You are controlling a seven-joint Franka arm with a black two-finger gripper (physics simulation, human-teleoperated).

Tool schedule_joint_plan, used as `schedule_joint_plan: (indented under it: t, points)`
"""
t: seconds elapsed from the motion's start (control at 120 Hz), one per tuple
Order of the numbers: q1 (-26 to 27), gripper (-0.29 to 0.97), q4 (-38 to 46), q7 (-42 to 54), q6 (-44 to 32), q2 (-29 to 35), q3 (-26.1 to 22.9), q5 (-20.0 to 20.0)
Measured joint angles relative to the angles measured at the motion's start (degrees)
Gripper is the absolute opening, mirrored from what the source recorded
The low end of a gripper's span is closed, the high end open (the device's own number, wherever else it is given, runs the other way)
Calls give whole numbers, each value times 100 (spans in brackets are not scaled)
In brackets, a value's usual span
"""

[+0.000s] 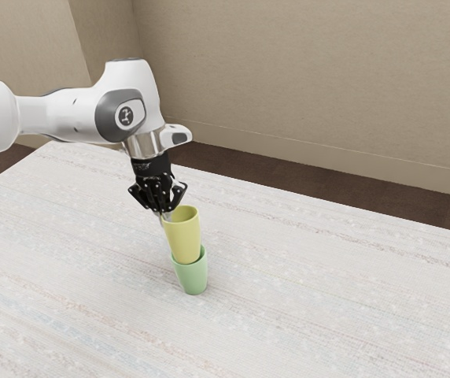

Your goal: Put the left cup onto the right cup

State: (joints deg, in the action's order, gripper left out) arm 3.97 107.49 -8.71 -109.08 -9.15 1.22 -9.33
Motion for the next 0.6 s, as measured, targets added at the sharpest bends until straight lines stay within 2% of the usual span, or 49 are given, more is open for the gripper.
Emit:
schedule_joint_plan:
  t: [0.6]
  points:
    - [8, -10, 106, -49, -257, -54, 1, 12]
